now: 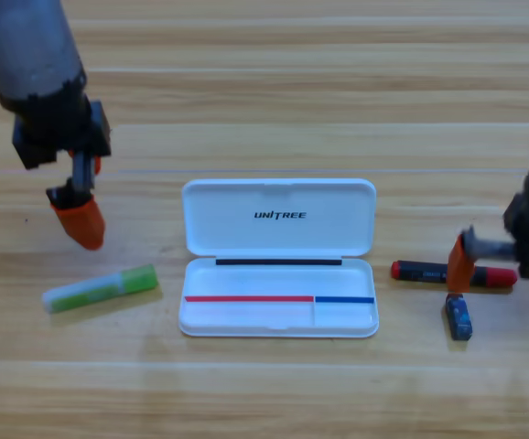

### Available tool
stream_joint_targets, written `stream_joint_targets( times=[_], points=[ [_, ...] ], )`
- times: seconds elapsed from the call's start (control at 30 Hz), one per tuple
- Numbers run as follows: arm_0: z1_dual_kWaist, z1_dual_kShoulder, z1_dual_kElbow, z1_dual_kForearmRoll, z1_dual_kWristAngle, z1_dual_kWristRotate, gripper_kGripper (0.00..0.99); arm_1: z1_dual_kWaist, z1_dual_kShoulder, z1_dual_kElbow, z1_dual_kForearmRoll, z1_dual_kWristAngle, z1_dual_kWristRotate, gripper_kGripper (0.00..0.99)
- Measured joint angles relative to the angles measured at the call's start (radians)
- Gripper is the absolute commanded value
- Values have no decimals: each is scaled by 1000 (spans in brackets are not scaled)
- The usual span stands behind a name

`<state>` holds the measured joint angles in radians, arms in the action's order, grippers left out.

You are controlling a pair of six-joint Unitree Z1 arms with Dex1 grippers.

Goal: Clean up eraser and pencils

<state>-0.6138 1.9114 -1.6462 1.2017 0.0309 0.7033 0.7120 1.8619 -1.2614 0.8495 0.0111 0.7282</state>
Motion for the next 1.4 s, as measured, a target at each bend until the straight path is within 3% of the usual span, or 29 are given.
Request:
stream_joint_targets(
  times=[0.43,0.6,0.7,0.87,1.13,1.2,1.3,1.4],
  points=[
    [35,42,75,-80,-25,22,990,12,161,-57,-18,-17,42,891],
    [57,42,95,-102,-25,28,990,25,196,-85,-21,-17,52,792],
    [58,42,111,-116,-25,28,990,33,206,-85,-21,-17,60,543],
    [59,43,124,-120,-25,28,990,45,218,-94,-21,-17,63,0],
    [60,43,124,-121,-25,28,990,50,219,-104,-9,-17,-24,0],
    [60,43,124,-123,-25,28,990,50,220,-143,59,-17,-215,0],
    [60,46,124,-155,-25,28,990,52,211,-281,212,-17,-722,0],
    [60,70,126,-192,-25,27,990,59,165,-370,279,-16,-932,0]
  ],
)
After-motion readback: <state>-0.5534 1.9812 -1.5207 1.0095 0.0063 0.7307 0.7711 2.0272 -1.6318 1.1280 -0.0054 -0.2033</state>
